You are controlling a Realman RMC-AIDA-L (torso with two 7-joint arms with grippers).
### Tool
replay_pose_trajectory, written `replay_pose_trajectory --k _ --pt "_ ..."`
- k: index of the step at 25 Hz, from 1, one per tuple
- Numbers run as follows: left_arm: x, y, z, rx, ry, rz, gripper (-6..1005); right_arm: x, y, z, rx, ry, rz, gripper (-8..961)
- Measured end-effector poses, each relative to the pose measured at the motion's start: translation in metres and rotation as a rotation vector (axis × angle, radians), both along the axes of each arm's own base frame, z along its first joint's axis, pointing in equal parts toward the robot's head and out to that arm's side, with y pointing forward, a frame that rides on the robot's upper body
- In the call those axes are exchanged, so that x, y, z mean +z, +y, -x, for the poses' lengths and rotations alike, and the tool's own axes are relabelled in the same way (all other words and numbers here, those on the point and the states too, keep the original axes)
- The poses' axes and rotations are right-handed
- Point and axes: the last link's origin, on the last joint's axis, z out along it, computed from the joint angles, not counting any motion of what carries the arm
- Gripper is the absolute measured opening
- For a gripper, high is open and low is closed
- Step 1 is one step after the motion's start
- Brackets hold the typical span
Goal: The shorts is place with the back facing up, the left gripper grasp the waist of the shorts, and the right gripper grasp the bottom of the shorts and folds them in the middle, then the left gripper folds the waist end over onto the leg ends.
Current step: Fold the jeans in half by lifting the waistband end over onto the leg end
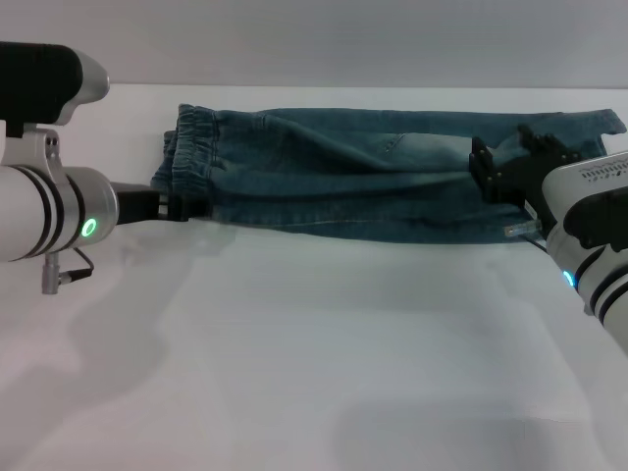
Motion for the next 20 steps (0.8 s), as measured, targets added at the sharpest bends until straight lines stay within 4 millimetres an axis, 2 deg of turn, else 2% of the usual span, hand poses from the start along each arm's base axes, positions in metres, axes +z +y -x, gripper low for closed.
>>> replay_pose_trajectory --k 12,15,20 --pt "0.0 0.001 -0.003 -0.048 0.017 -0.054 844 -0.005 -0.005 -0.003 -0.012 0.002 0.021 511" --pt "-0.012 0.007 -0.004 -0.088 0.011 -0.062 844 -0.006 -0.005 -0.002 -0.012 0.004 0.023 511" --pt "-0.014 0.009 -0.005 -0.103 0.01 -0.062 843 -0.008 -0.007 -0.001 -0.008 0.004 0.03 510"
